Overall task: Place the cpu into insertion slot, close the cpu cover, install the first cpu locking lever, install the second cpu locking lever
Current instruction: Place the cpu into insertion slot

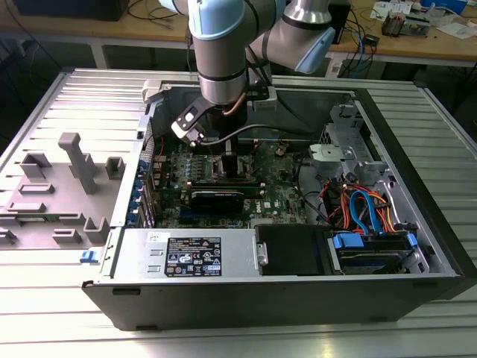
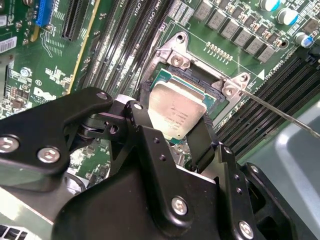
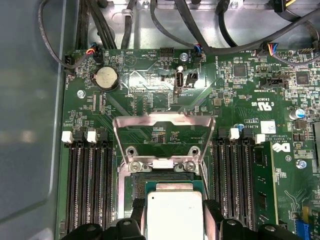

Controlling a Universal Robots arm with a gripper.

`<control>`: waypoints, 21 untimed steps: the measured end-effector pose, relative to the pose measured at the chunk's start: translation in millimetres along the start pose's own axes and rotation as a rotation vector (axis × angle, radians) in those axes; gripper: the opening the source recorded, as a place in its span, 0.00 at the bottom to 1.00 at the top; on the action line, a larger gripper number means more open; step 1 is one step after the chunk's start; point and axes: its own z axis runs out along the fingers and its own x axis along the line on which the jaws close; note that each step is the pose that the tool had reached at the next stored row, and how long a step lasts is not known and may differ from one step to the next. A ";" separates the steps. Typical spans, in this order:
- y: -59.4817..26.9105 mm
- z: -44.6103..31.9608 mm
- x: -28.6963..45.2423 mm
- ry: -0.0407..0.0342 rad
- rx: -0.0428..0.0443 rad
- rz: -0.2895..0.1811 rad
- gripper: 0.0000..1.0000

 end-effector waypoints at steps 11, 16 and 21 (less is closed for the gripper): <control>0.2 -0.6 2.3 0.0000 0.0000 0.000 0.55; 0.2 -0.7 3.0 -0.0001 0.0001 0.000 0.55; 0.2 0.5 5.7 0.0005 -0.0001 -0.004 0.55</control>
